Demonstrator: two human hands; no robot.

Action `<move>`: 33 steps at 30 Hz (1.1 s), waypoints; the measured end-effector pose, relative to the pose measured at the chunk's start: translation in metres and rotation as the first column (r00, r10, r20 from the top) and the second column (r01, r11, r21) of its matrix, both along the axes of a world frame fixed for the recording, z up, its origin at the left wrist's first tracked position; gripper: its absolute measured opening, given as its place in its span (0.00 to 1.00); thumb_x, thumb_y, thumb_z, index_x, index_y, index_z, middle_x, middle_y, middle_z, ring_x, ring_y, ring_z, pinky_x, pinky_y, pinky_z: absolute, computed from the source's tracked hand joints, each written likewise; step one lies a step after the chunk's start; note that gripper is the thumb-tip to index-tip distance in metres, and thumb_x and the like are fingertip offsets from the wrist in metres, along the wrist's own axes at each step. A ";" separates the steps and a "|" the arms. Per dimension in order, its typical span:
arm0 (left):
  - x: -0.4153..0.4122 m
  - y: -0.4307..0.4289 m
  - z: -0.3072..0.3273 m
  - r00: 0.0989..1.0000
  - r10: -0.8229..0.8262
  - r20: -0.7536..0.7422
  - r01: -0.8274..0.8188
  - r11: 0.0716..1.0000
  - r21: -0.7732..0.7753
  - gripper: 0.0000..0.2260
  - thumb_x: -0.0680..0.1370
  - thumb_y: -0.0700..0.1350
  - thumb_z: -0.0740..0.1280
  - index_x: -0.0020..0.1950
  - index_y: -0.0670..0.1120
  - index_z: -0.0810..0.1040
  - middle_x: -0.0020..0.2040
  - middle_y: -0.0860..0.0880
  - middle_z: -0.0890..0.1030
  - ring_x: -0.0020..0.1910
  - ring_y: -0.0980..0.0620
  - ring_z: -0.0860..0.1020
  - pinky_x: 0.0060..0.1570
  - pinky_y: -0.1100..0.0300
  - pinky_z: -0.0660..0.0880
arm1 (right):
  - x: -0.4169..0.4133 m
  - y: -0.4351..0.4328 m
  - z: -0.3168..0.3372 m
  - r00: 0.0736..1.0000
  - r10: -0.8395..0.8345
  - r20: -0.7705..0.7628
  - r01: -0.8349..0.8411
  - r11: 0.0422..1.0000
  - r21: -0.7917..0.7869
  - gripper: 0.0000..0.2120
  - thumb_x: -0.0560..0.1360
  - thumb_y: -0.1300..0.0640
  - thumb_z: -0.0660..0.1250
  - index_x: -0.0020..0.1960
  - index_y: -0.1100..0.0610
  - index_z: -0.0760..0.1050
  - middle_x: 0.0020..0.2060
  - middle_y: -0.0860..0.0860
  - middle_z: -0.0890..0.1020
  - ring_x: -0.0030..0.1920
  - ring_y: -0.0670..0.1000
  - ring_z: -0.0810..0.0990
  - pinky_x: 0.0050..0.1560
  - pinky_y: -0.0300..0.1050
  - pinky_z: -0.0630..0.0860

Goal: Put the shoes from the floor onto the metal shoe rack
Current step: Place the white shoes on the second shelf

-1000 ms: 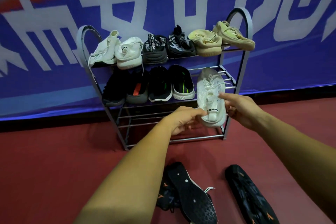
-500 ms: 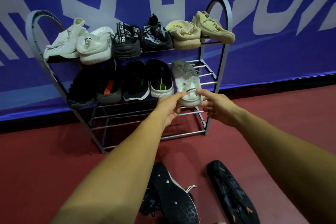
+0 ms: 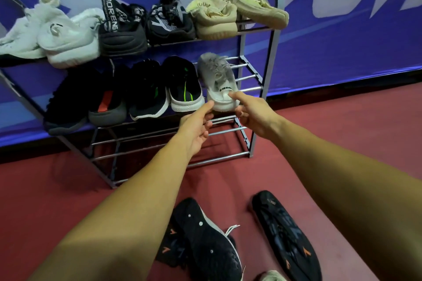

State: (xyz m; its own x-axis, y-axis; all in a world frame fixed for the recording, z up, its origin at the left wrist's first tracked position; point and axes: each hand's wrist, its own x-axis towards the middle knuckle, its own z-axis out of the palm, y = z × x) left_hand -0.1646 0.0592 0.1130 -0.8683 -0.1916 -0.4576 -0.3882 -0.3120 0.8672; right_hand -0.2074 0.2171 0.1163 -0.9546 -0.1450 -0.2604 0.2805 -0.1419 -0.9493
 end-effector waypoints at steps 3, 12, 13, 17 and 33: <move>-0.003 -0.011 -0.004 0.999 0.033 0.011 -0.033 0.999 -0.020 0.13 0.72 0.54 0.76 0.52 0.50 0.83 0.41 0.55 0.83 0.35 0.58 0.74 0.31 0.65 0.64 | -0.003 -0.008 -0.004 0.999 -0.032 0.013 0.033 0.999 -0.013 0.16 0.73 0.48 0.73 0.54 0.58 0.78 0.27 0.48 0.69 0.25 0.44 0.64 0.28 0.38 0.59; 0.013 -0.018 -0.005 0.996 -0.082 0.025 0.085 0.983 -0.161 0.15 0.74 0.53 0.74 0.57 0.47 0.82 0.44 0.53 0.84 0.36 0.58 0.75 0.32 0.65 0.67 | 0.006 -0.009 -0.005 0.998 -0.049 -0.041 0.053 0.994 0.099 0.26 0.72 0.37 0.72 0.54 0.60 0.81 0.33 0.52 0.75 0.27 0.46 0.66 0.32 0.41 0.61; 0.017 -0.017 -0.005 0.993 -0.110 0.035 0.115 0.974 -0.197 0.14 0.75 0.53 0.73 0.56 0.48 0.82 0.44 0.53 0.84 0.36 0.58 0.75 0.32 0.66 0.66 | 0.011 -0.008 -0.004 0.999 -0.038 -0.037 0.042 0.990 0.133 0.27 0.72 0.36 0.71 0.55 0.59 0.81 0.36 0.52 0.79 0.28 0.45 0.69 0.32 0.39 0.64; 0.039 -0.017 -0.012 0.970 -0.225 0.091 0.243 0.890 -0.387 0.08 0.75 0.52 0.73 0.50 0.49 0.82 0.45 0.52 0.83 0.36 0.58 0.75 0.32 0.64 0.64 | 0.035 -0.005 -0.008 0.990 0.137 -0.017 -0.117 0.896 0.427 0.26 0.72 0.38 0.73 0.56 0.59 0.80 0.41 0.52 0.82 0.35 0.50 0.73 0.32 0.40 0.65; 0.117 -0.072 -0.095 0.692 -0.441 0.571 0.673 0.106 -0.732 0.11 0.71 0.53 0.75 0.47 0.47 0.83 0.45 0.50 0.83 0.49 0.48 0.81 0.51 0.58 0.77 | 0.112 -0.053 -0.098 0.660 0.626 0.415 -0.544 0.018 0.839 0.13 0.75 0.48 0.72 0.42 0.58 0.79 0.30 0.49 0.81 0.30 0.49 0.81 0.28 0.38 0.71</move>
